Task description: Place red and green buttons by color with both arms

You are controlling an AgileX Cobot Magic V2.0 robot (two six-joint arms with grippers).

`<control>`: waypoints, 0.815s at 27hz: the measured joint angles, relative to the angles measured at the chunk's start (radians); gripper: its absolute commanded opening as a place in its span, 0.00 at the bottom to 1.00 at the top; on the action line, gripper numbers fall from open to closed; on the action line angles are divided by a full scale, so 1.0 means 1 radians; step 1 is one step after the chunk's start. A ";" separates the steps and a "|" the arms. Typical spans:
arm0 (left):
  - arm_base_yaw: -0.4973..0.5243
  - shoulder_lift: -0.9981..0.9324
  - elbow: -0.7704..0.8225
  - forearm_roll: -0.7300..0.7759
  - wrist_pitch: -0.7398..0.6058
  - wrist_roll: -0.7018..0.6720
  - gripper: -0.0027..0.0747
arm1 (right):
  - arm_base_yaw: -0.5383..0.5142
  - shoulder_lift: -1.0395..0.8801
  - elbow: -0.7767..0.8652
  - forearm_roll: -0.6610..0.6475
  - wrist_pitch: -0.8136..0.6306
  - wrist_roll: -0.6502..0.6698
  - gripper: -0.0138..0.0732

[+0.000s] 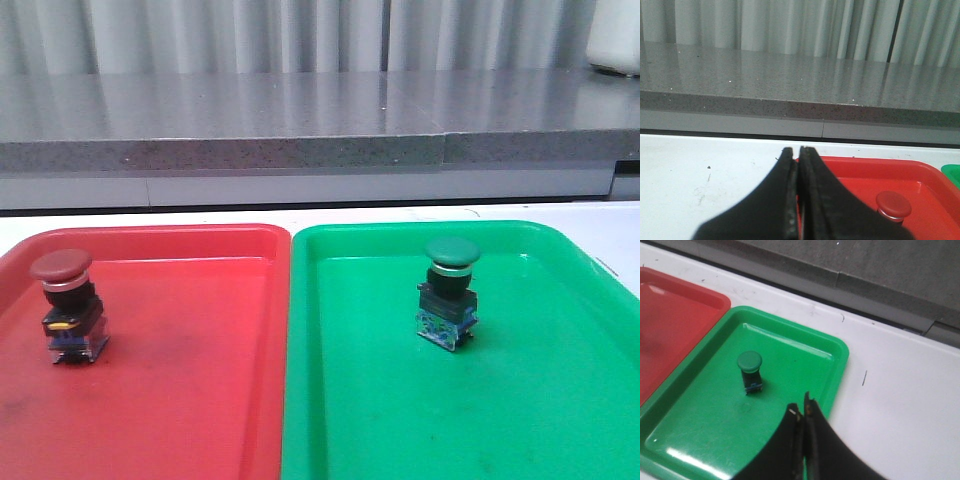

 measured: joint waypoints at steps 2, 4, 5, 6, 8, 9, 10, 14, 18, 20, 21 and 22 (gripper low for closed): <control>0.000 0.000 0.000 0.000 0.000 0.000 0.01 | -0.062 -0.072 0.091 0.018 -0.076 -0.025 0.03; 0.000 0.000 0.000 0.000 0.000 0.000 0.01 | -0.124 -0.151 0.200 0.023 -0.184 -0.035 0.03; 0.000 0.000 0.000 0.000 0.000 0.000 0.01 | -0.148 -0.182 0.257 0.025 -0.226 -0.036 0.03; 0.000 0.000 0.000 0.000 0.000 0.000 0.01 | -0.175 -0.219 0.303 0.026 -0.276 -0.036 0.03; 0.000 0.000 0.000 0.000 0.000 0.000 0.01 | -0.216 -0.287 0.412 0.028 -0.370 -0.037 0.03; 0.000 0.000 0.000 0.000 0.000 0.000 0.01 | -0.230 -0.317 0.462 0.028 -0.408 -0.037 0.03; 0.000 0.000 0.000 0.000 0.000 0.000 0.01 | -0.240 -0.344 0.508 0.028 -0.440 -0.037 0.03; 0.000 0.000 0.000 0.000 0.000 0.000 0.01 | -0.251 -0.421 0.648 0.037 -0.534 -0.037 0.03; 0.000 0.000 0.000 0.000 0.000 0.000 0.01 | -0.251 -0.444 0.724 0.064 -0.612 -0.035 0.03; 0.000 0.000 0.000 0.000 0.000 0.000 0.01 | -0.251 -0.446 0.735 0.068 -0.630 -0.035 0.03; 0.000 0.000 0.000 0.000 0.000 0.000 0.01 | -0.251 -0.446 0.735 0.068 -0.637 -0.035 0.03; 0.000 0.000 0.000 0.000 0.000 0.000 0.01 | -0.251 -0.446 0.735 0.068 -0.642 -0.034 0.03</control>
